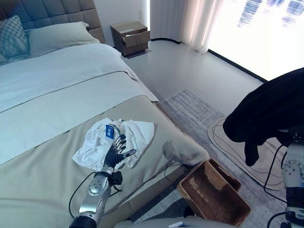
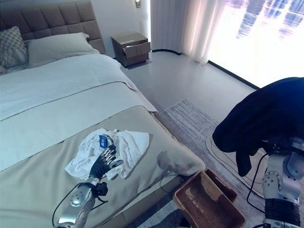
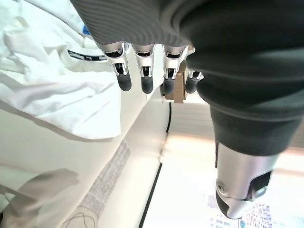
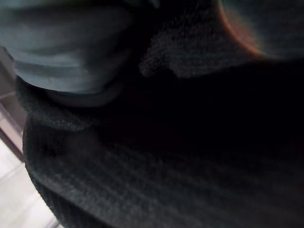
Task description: Pick up clothes into the bucket
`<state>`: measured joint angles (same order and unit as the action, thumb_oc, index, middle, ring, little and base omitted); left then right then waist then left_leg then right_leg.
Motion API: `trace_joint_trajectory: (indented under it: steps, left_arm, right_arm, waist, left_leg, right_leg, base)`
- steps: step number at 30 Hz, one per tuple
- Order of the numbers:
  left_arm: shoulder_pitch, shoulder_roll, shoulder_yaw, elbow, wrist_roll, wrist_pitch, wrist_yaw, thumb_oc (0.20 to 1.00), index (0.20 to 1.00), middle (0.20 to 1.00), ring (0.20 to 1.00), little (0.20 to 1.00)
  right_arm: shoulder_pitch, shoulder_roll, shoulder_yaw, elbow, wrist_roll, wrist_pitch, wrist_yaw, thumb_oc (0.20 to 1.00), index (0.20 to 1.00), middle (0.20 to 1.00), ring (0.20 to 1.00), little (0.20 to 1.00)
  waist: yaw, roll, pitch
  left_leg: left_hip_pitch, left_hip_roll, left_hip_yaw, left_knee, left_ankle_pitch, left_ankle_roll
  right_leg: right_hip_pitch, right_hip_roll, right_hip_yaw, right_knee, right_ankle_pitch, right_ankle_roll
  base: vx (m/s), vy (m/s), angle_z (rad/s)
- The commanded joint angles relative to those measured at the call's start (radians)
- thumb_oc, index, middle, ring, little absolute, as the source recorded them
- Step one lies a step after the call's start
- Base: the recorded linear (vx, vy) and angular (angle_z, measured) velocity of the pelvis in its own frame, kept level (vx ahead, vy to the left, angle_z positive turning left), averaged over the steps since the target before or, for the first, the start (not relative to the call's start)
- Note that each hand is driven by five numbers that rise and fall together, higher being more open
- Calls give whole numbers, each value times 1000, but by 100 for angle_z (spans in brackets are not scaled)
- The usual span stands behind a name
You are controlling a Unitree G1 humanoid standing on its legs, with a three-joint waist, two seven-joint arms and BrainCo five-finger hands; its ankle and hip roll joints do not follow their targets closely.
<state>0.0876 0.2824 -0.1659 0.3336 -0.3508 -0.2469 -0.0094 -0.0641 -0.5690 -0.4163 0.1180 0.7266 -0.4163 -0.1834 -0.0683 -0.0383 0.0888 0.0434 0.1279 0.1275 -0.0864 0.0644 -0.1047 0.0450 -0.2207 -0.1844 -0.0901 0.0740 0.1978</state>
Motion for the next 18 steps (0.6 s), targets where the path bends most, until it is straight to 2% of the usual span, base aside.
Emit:
trace_joint_trajectory:
  steps: [1, 6, 8, 10, 12, 13, 15, 18]
  left_arm:
    - [-27, 20, 71, -65, -69, -70, 3, 1000, 1000, 1000, 1000, 1000]
    - [-21, -2, 100, -111, -161, -90, -20, 1000, 1000, 1000, 1000, 1000]
    - [-24, -3, 101, -117, -164, -93, -19, 1000, 1000, 1000, 1000, 1000]
    - [-32, -1, 108, -143, -174, -103, -10, 1000, 1000, 1000, 1000, 1000]
    - [-59, 11, 116, -190, -182, -130, 14, 1000, 1000, 1000, 1000, 1000]
    - [-62, 11, 118, -190, -182, -130, 15, 1000, 1000, 1000, 1000, 1000]
    - [-95, 19, 128, -239, -189, -157, 48, 1000, 1000, 1000, 1000, 1000]
    - [-114, 26, 138, -259, -182, -170, 72, 1000, 1000, 1000, 1000, 1000]
  right_arm:
    - [-23, -35, -51, -102, -24, -48, 29, 200, 200, 200, 200, 200]
    - [-5, -24, -20, -107, -169, -3, 9, 200, 200, 200, 200, 200]
    - [-10, -16, -15, -102, -176, 0, 4, 200, 200, 200, 200, 200]
    - [-23, -7, 2, -95, -218, 10, -20, 200, 200, 200, 200, 200]
    - [-58, -1, 23, -86, -264, 17, -57, 200, 200, 200, 200, 200]
    - [-64, -1, 25, -85, -267, 17, -60, 200, 200, 200, 200, 200]
    - [-95, 19, 51, -99, -268, 12, -73, 200, 200, 200, 200, 200]
    - [-101, 41, 62, -119, -288, 11, -80, 200, 200, 200, 200, 200]
  waist:
    - [-6, -48, -14]
    - [-17, -34, 26]
    - [-18, -31, 39]
    - [-23, -23, 74]
    - [-32, -14, 142]
    - [-31, -14, 142]
    - [-46, -3, 206]
    - [-51, 0, 235]
  left_leg:
    - [-11, -23, 23, 146, -137, 44]
    - [-21, -36, 57, 185, -159, 56]
    - [-26, -39, 63, 197, -165, 58]
    - [-45, -45, 73, 226, -174, 58]
    - [-105, -45, 88, 300, -192, 58]
    - [-115, -43, 90, 313, -198, 59]
    - [-190, -31, 107, 386, -219, 59]
    - [-250, -23, 111, 437, -232, 57]
  right_leg:
    - [-35, 12, -14, 53, 16, -13]
    - [-74, -9, 20, 98, 15, -6]
    - [-83, -16, 25, 112, 12, -5]
    - [-110, -29, 35, 142, 10, 0]
    - [-171, -47, 53, 191, 9, 3]
    - [-181, -47, 57, 199, 6, 3]
    - [-282, -58, 87, 274, -3, 2]
    - [-347, -68, 100, 323, -10, -1]
  base:
    - [-11, 5, -25]
    - [-37, 29, -21]
    - [-51, 33, -26]
    - [-143, 45, -12]
    - [-229, 41, -20]
    - [-171, 34, -27]
    - [-241, 34, -18]
    - [-155, -10, -23]
